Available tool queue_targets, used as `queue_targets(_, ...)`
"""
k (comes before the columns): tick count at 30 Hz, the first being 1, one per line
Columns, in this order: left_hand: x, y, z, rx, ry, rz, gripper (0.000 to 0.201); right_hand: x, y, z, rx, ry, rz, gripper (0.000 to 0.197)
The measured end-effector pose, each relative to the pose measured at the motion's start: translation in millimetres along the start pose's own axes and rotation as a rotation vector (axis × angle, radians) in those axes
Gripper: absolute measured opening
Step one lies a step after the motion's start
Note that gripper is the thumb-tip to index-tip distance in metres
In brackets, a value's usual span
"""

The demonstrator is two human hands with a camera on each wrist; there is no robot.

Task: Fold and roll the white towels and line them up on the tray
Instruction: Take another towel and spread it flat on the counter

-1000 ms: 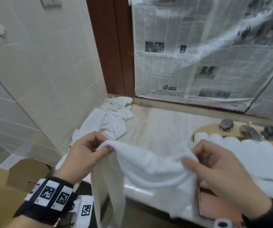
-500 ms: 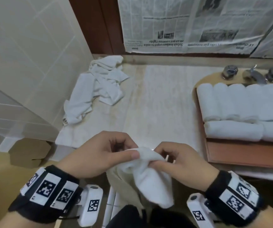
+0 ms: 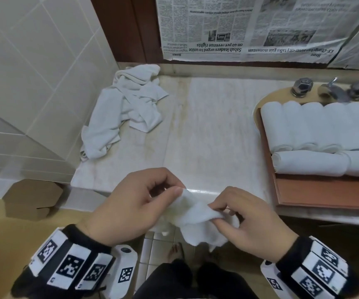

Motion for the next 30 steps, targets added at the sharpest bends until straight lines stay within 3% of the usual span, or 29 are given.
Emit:
queue_targets(2, -5.1, 1.2, 9.8, -0.101, -0.094, -0.041, 0.01, 1.2, 2.4, 0.5, -0.111, -0.181, 0.017, 0.032)
queue_targets(6, -10.3, 0.9, 23.6, -0.264, -0.275, -0.11, 0.009, 8.4, -20.6, -21.7, -0.175, -0.374, 0.113, 0.036)
queue_targets(9, -2.4, -0.4, 29.9, -0.327, -0.36, -0.087, 0.012, 6.8, -37.1, -28.5, -0.166, -0.32, 0.045, 0.011)
queue_targets(13, 8.7, 0.4, 29.8, -0.354, -0.455, -0.054, 0.013, 9.6, -42.6, -22.0, -0.215, -0.261, -0.047, 0.017)
queue_targets(18, 15.0, 8.0, 31.4, -0.39, -0.483, 0.007, 0.013, 1.1, -40.5, -4.8, -0.201, -0.081, -0.295, 0.033)
queue_targets(24, 39.9, 17.1, 3.5, -0.31, -0.452, 0.135, 0.013, 12.1, -18.1, 44.6, -0.393, 0.102, -0.352, 0.061)
queue_targets(27, 51.0, 22.9, -15.6, -0.244, -0.406, 0.235, 0.012, 24.2, -9.4, 60.6, -0.45, 0.239, -0.38, 0.063)
queue_targets(30, 71.8, 28.5, -35.8, -0.159, -0.36, 0.421, 0.008, 44.1, 2.6, 72.7, -0.518, 0.347, -0.342, 0.055)
Point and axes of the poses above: each hand's wrist, its own y-axis away from the middle knuckle, its own x-axis out of the back of the hand, z = x × y, the point moved 5 cm from there along -y, towards the middle knuckle, and after that the axes turned 11 degrees about x, right-handed, at the moved point
